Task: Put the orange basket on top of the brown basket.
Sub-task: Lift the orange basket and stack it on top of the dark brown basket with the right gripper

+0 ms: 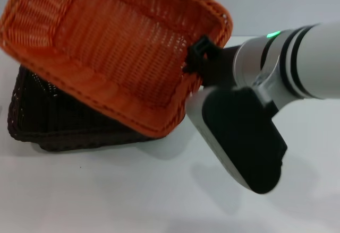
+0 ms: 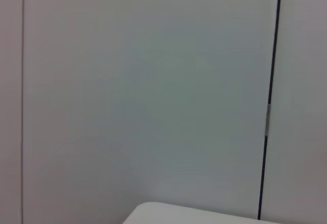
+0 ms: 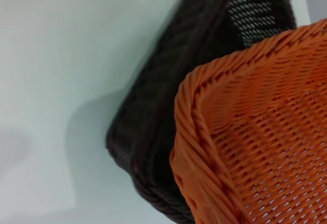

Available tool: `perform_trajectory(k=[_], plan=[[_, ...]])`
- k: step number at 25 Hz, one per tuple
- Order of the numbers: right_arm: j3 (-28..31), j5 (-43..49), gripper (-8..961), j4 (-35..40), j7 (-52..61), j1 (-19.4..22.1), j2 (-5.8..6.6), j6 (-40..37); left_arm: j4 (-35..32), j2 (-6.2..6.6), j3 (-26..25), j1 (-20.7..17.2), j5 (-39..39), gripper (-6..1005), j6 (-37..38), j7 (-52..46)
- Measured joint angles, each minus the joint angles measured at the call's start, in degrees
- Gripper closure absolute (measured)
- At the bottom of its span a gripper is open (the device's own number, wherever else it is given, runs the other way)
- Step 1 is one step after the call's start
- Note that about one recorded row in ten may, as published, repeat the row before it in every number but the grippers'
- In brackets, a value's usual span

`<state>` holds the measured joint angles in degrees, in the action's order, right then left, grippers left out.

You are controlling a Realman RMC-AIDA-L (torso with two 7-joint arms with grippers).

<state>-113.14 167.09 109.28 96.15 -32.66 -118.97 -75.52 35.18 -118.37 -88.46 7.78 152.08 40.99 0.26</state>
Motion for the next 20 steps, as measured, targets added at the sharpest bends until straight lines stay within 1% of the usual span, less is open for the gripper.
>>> perform_trajectory(k=[1,3,5,7,10,14,15,17,20], plan=[[0.0,0.0,738,0.0,0.0,0.0,0.00,0.0,0.0,-0.02,0.1,0.0,-0.1,215,0.0,-0.1],[-0.4,0.0,731,-1.0,-4.0,1.1,0.11,1.0,0.0,-0.05,0.3,0.0,-0.1,215,0.0,-0.4],[-0.4,0.1,724,-2.6,-10.5,3.3,0.14,5.3,-0.1,-0.12,0.6,0.0,-0.1,215,-0.1,-1.3],[-0.4,0.1,717,-3.2,-11.8,3.7,0.14,6.7,-0.1,-0.12,0.7,0.0,-0.1,215,-0.2,-1.5],[0.0,0.0,706,-5.3,-12.6,3.1,0.38,9.6,-0.1,-0.12,0.8,0.0,-0.1,215,-0.2,-1.7],[0.0,-0.1,692,-10.3,-12.7,1.5,0.78,14.8,0.3,-0.11,1.0,0.2,-0.1,215,-0.4,-1.7],[-0.4,-0.5,688,-12.5,-12.2,1.0,1.00,17.2,0.3,-0.11,1.1,0.4,-0.1,215,-0.5,-1.8],[-0.6,-0.6,681,-13.1,-11.5,0.8,1.08,17.9,0.2,-0.11,1.1,0.6,-0.1,215,-0.6,-1.8],[-1.9,-0.4,671,-13.3,-7.4,0.7,1.37,18.3,0.0,-0.01,1.1,0.9,-0.1,215,-1.0,-1.8]])
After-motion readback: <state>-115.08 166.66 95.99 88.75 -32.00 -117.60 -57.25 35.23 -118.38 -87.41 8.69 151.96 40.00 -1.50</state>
